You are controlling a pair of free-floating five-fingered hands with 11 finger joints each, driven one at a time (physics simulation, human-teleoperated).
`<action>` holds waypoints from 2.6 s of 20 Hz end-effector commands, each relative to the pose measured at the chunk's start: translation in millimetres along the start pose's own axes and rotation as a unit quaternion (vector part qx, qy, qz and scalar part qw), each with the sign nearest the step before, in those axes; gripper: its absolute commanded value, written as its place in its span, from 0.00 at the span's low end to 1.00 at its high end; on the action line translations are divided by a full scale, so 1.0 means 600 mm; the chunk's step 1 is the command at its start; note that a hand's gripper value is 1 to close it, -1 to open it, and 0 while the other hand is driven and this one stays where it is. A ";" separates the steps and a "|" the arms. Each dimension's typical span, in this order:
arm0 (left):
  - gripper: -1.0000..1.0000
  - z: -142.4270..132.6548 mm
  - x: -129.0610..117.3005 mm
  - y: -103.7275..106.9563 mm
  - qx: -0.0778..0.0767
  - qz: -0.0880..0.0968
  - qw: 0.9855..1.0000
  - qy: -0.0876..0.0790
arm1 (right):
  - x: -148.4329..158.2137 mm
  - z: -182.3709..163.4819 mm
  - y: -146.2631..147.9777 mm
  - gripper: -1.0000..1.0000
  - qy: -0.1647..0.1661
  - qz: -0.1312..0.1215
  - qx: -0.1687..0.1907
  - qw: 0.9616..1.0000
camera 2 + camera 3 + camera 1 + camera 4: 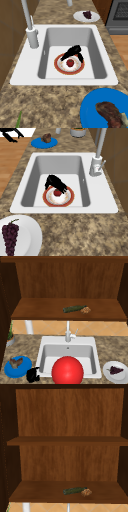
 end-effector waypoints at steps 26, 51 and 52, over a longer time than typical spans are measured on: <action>0.50 0.000 0.000 0.000 0.000 0.000 1.000 0.000 | 0.041 -0.088 0.021 1.00 0.074 0.029 -0.052 0.995; 0.50 0.000 0.000 0.000 0.000 0.000 1.000 0.000 | 0.056 0.075 -0.072 1.00 0.057 0.030 -0.141 0.988; 0.50 0.000 0.000 0.000 0.000 0.000 1.000 0.000 | 0.060 0.082 -0.078 1.00 0.056 0.033 -0.139 0.988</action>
